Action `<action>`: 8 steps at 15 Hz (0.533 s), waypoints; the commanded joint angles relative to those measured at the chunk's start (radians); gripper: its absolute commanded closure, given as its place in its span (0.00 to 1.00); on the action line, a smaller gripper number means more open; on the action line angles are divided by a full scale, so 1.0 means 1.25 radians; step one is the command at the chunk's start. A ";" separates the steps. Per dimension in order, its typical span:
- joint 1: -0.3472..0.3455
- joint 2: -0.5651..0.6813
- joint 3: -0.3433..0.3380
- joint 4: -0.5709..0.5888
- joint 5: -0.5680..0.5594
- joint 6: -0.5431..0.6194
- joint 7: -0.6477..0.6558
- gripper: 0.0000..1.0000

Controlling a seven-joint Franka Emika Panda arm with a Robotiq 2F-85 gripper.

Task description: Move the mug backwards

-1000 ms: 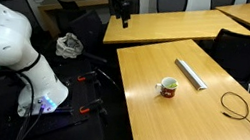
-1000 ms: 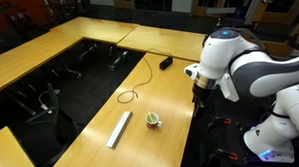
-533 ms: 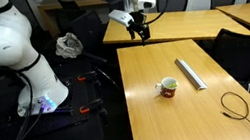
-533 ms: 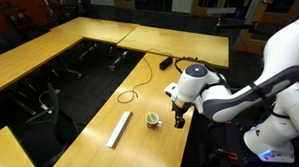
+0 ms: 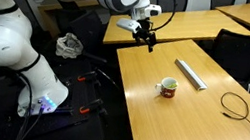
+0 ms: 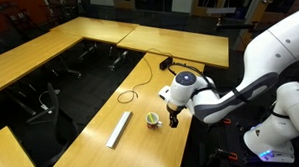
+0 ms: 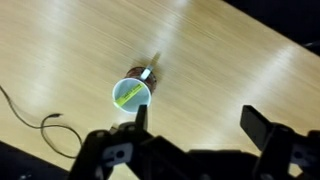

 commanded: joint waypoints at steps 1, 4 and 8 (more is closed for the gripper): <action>-0.006 -0.001 0.006 0.001 0.001 -0.002 -0.001 0.00; -0.010 0.023 0.006 0.015 0.031 -0.009 -0.011 0.00; -0.016 0.121 0.006 0.074 0.081 -0.015 -0.031 0.00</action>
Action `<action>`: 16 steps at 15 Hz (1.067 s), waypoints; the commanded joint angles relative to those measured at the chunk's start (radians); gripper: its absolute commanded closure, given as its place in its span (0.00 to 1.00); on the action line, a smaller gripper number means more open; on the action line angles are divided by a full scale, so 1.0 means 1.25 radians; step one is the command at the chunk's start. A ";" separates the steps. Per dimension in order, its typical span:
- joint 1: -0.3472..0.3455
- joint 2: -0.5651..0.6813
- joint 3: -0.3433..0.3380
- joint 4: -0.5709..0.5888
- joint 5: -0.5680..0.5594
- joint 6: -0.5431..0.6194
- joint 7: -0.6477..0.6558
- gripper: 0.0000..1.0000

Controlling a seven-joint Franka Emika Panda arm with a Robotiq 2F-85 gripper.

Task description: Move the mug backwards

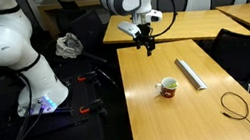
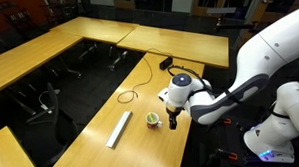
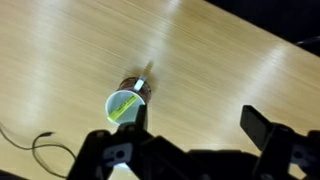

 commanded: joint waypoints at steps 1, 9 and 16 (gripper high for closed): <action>-0.017 0.113 0.005 0.082 0.026 -0.001 -0.038 0.00; -0.040 0.387 -0.009 0.326 0.016 -0.039 -0.029 0.00; -0.033 0.571 -0.030 0.532 0.034 -0.091 0.030 0.00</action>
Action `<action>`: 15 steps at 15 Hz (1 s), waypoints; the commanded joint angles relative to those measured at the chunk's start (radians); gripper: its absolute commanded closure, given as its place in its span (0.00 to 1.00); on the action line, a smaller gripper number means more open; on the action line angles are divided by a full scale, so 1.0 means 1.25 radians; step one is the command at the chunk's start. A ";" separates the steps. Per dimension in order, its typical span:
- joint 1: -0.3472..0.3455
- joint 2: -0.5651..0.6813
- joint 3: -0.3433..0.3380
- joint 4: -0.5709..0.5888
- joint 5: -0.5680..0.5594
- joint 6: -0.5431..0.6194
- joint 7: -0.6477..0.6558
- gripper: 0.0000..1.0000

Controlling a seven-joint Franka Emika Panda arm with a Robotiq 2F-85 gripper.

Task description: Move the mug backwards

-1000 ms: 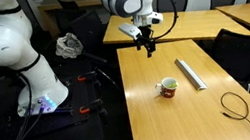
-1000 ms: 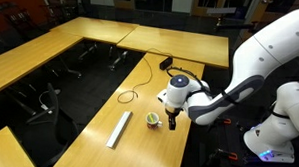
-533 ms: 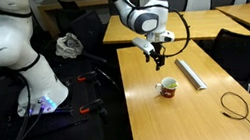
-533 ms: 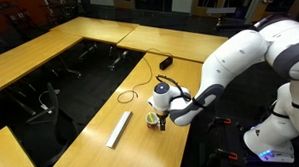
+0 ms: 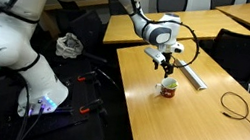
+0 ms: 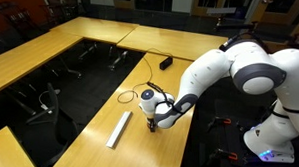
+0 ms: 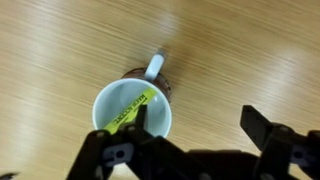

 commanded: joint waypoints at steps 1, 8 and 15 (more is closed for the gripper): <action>0.006 0.070 -0.015 0.098 0.020 -0.055 0.044 0.00; -0.004 0.175 -0.012 0.221 0.038 -0.116 0.044 0.27; 0.007 0.206 -0.020 0.238 0.020 -0.059 0.037 0.80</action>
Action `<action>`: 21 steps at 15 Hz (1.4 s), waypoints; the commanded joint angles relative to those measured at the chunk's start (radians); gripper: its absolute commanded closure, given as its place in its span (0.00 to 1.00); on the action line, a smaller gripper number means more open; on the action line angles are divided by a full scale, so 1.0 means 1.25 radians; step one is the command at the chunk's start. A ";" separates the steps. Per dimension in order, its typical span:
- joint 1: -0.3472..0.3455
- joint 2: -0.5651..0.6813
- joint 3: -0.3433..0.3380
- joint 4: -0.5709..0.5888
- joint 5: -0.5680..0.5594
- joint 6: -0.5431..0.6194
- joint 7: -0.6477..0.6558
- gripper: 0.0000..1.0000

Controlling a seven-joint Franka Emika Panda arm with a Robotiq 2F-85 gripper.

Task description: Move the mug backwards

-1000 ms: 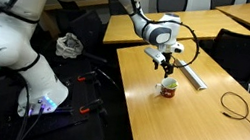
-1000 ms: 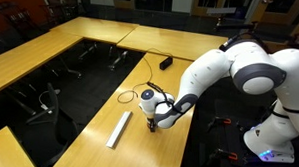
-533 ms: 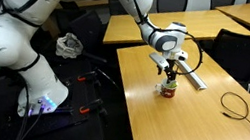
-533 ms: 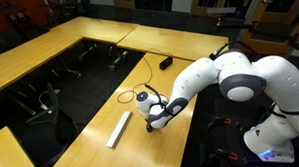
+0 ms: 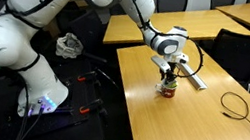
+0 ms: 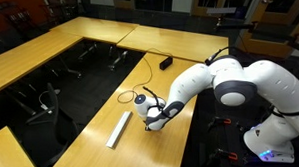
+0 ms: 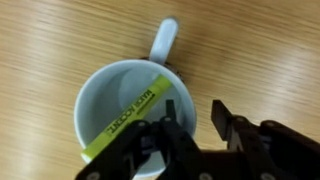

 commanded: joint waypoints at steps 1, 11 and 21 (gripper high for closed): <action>0.016 0.008 -0.014 0.008 -0.008 0.021 0.015 0.86; 0.014 -0.079 -0.001 -0.118 0.008 0.090 0.020 0.98; 0.160 -0.193 0.004 -0.365 -0.017 0.269 0.102 0.98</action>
